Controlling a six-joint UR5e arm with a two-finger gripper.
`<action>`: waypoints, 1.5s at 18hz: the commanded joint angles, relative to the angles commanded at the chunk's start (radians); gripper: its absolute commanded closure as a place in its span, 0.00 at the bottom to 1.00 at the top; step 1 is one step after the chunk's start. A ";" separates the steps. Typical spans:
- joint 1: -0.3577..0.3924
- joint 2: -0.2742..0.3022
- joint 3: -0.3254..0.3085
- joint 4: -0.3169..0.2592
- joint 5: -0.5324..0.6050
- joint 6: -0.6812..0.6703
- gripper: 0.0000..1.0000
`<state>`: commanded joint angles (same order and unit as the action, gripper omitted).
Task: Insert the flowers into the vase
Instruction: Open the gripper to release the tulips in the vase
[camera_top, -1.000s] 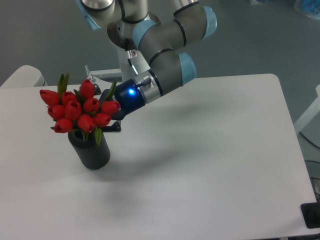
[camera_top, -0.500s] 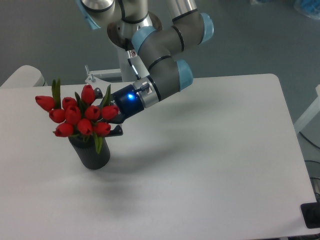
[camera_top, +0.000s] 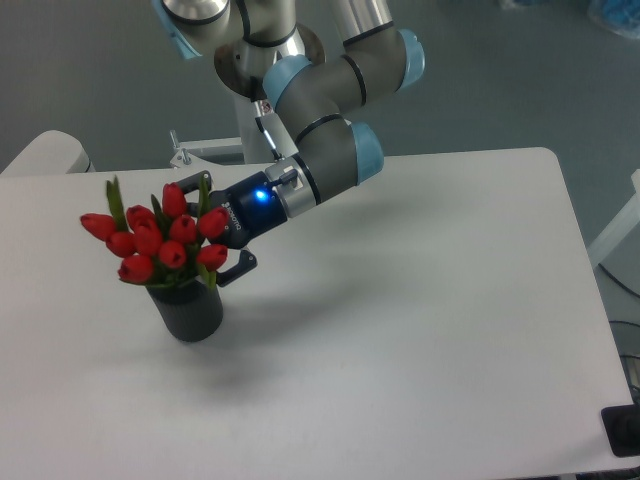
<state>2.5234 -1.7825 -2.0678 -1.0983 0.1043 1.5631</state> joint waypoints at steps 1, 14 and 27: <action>0.011 0.002 -0.002 0.000 0.002 0.002 0.00; 0.014 0.008 -0.063 0.018 0.011 0.037 0.00; 0.080 0.011 -0.054 0.021 0.009 0.037 0.00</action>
<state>2.6030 -1.7718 -2.1215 -1.0769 0.1135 1.5999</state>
